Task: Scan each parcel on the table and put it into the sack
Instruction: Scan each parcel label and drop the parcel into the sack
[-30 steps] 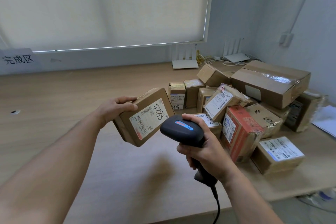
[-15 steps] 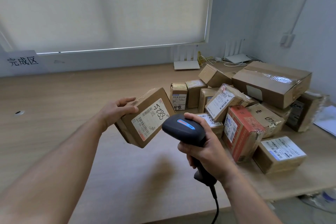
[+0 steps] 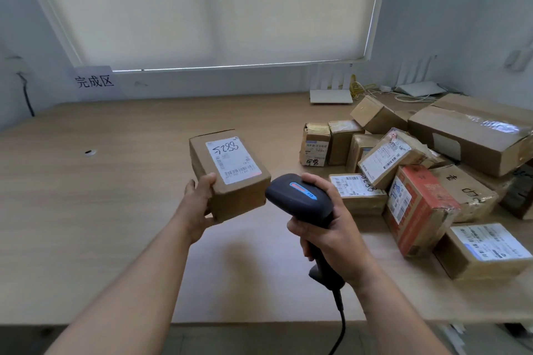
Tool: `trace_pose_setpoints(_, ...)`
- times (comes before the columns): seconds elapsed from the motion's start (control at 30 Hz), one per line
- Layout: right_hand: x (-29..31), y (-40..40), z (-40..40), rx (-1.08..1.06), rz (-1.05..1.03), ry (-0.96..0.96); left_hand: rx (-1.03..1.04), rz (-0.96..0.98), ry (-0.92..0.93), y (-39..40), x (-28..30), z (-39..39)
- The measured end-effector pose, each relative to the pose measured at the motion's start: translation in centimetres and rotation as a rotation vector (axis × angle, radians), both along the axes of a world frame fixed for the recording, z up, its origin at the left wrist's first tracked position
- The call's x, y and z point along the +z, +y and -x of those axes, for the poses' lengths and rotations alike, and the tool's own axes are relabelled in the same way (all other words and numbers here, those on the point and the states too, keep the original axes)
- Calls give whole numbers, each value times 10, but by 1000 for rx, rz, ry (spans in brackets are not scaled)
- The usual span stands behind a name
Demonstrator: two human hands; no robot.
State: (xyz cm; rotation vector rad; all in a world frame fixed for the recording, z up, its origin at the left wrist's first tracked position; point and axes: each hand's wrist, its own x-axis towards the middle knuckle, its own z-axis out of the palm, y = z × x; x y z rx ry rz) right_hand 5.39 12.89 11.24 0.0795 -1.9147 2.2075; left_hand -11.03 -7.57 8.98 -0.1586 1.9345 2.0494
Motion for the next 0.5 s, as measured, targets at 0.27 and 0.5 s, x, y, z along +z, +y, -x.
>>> trace_pose_setpoints(0.27,10,-50,18,88,-31,41,144,-122,135,-54,1,-23)
trace_pose_setpoints(0.5,24,-131,34,196,-45,70,301,-114,311,-144,18,-43)
